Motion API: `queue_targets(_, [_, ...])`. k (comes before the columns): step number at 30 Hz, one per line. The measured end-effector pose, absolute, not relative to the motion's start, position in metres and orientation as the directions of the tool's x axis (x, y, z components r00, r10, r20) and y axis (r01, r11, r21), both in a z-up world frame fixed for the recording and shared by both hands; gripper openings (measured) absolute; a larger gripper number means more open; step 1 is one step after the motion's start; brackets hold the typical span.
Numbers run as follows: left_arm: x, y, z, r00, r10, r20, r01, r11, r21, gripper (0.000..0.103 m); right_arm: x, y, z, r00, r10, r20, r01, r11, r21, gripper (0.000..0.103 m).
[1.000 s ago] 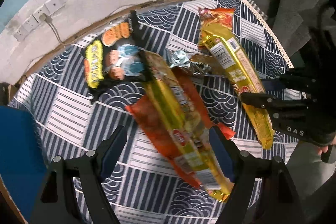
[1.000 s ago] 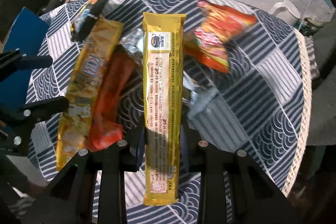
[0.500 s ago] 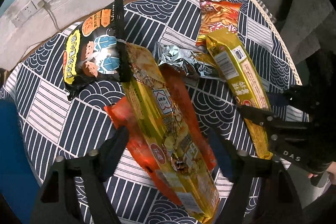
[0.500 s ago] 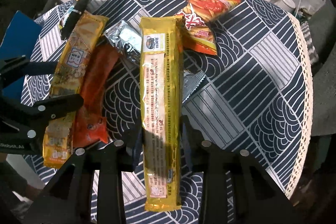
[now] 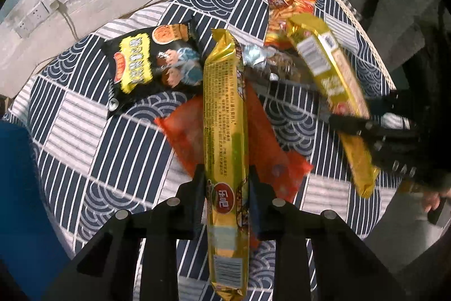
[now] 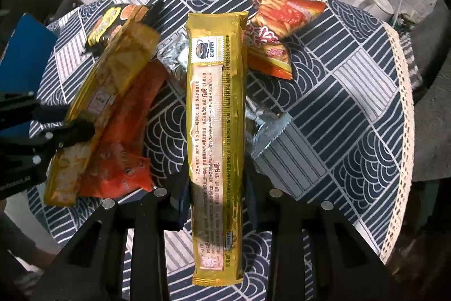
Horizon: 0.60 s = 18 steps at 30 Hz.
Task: Organize snacks
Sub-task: 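Lift both yellow stick bags and carry them over the cardboard box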
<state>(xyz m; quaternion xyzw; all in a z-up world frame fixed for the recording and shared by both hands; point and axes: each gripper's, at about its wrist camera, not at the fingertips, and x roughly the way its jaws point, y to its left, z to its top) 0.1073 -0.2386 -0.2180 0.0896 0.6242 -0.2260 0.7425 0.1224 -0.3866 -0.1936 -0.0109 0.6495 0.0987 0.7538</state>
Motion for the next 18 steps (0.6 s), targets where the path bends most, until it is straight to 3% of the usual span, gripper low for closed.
queue_targets(18, [0.069,-0.19,-0.154,0.283,-0.188,-0.94,0.503,0.864,-0.021,0.027,0.093,-0.341,-0.134,0.192,0.152,-0.969,-0.196,0.974,0.114,0.031])
